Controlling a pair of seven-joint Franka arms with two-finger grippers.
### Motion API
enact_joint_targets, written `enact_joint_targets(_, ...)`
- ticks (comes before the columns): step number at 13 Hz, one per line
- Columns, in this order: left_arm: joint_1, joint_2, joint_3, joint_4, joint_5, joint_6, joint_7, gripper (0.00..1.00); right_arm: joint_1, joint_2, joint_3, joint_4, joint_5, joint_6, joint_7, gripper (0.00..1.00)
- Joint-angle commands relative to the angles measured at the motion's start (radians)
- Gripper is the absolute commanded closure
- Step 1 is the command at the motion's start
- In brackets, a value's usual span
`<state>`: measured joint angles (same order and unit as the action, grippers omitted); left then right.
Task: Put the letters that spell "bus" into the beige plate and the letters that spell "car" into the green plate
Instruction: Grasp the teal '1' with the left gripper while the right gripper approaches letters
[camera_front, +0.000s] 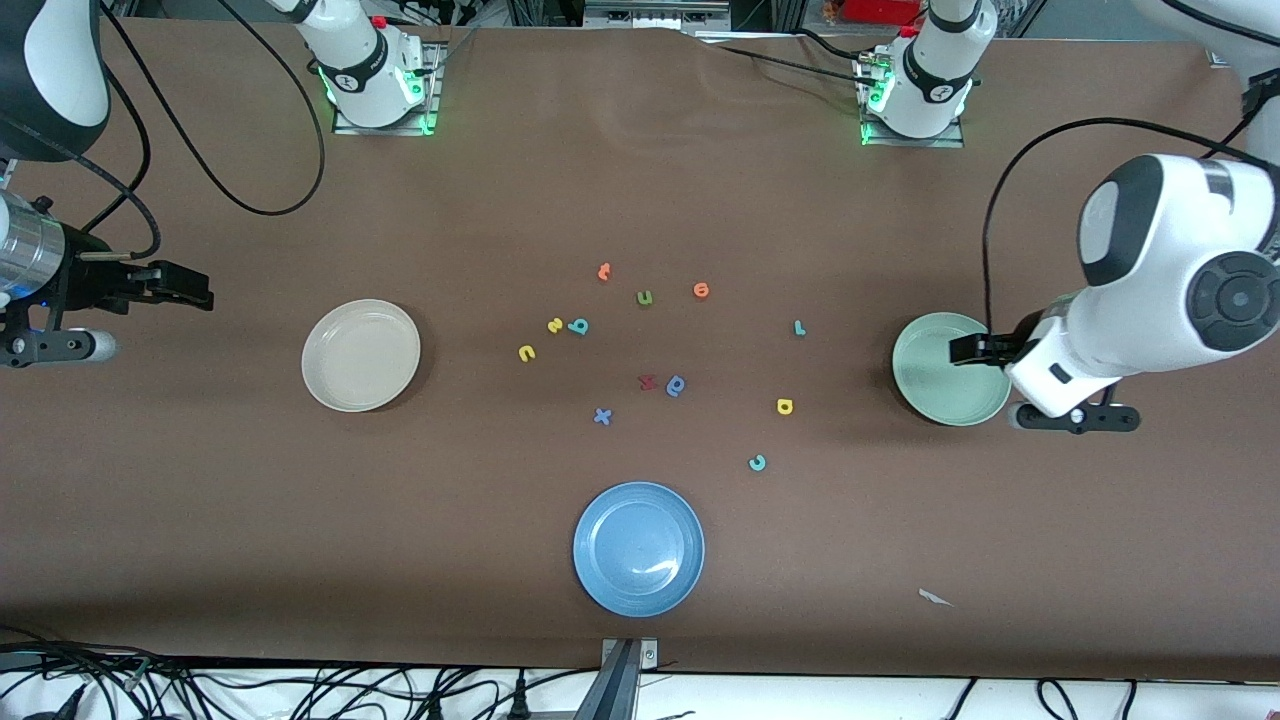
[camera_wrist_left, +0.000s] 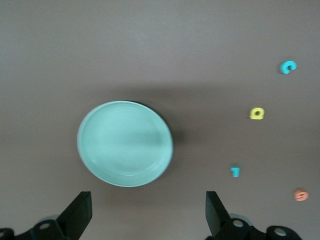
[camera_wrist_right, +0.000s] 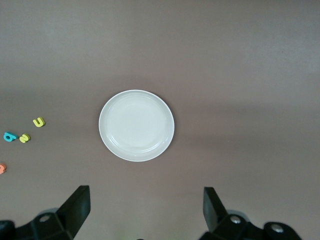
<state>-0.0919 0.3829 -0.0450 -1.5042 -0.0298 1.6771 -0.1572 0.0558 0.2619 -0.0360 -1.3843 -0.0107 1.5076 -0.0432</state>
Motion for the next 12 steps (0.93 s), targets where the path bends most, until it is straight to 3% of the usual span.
enact_joint_targets(1, -0.011, -0.009, 0.007, -0.062, -0.093, 0.059, -0.076, 0.0, -0.004, -0.001, 0.001, 0.013, 0.024, -0.012, -0.001, 0.0)
enact_joint_targets(7, -0.115, -0.01, 0.001, -0.255, -0.09, 0.233, -0.281, 0.0, -0.001, -0.018, -0.004, 0.013, 0.028, -0.043, -0.001, 0.0)
enact_joint_targets(9, -0.143, -0.012, -0.001, -0.322, -0.088, 0.291, -0.346, 0.04, 0.004, -0.068, -0.004, 0.002, 0.032, -0.047, -0.004, 0.0)
enact_joint_targets(12, -0.216, -0.01, -0.003, -0.451, -0.09, 0.52, -0.476, 0.04, 0.001, -0.153, -0.002, -0.115, 0.034, -0.009, -0.003, 0.0)
